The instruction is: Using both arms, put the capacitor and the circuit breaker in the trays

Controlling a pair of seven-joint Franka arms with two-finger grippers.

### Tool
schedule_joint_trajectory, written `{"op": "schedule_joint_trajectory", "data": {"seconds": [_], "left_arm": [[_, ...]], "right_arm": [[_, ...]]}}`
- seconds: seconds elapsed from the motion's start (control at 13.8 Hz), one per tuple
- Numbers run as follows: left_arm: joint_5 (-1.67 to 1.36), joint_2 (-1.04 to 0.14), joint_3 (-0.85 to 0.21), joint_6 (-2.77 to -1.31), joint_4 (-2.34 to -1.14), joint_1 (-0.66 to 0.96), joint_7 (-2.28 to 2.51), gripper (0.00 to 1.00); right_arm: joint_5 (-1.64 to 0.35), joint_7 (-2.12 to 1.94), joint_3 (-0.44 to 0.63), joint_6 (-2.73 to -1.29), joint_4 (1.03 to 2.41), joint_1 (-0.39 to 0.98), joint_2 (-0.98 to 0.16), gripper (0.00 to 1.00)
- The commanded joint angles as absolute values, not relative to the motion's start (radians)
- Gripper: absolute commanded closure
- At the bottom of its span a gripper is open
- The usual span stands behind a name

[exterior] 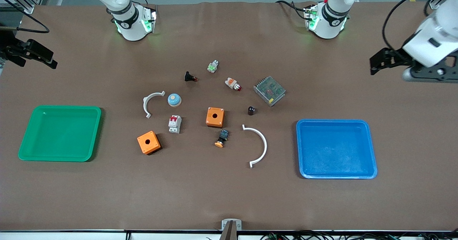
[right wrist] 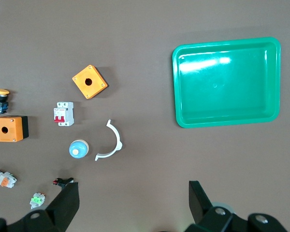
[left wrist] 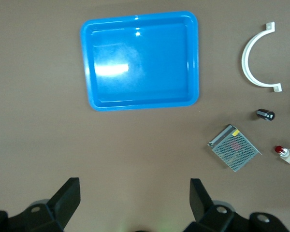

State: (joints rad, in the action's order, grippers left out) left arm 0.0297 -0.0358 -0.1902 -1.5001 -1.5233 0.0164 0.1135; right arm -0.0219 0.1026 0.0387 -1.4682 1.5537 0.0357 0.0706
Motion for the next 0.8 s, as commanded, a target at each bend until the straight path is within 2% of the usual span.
{"op": "schedule_joint_trajectory", "data": {"seconds": [0.0,0.14,0.29,0.58,0.72], "left_arm": [[0.012,-0.087,-0.25,-1.543,-1.517,0.018,0.199,0.0],[0.012,-0.136,-0.304,-1.606,-1.523,0.018,0.283,0.0],[0.018,-0.175,-0.357,-1.713,-1.583,0.049,0.425,0.0],[0.029,-0.291,-0.362,-2.004,-1.721,0.201,0.749,0.0],[0.055,-0.386,-0.361,-2.109,-1.726,0.282,0.913,0.01]], "right_arm": [[-0.011,0.095,0.023,-1.456,1.528,0.023,0.058,0.0],[-0.02,0.101,0.021,-1.465,1.528,0.029,0.046,0.0],[-0.025,0.103,0.018,-1.468,1.528,0.053,0.017,0.0],[-0.026,0.106,0.017,-1.502,1.525,0.115,-0.032,0.0],[-0.025,0.106,0.017,-1.519,1.526,0.144,-0.054,0.0]]}}
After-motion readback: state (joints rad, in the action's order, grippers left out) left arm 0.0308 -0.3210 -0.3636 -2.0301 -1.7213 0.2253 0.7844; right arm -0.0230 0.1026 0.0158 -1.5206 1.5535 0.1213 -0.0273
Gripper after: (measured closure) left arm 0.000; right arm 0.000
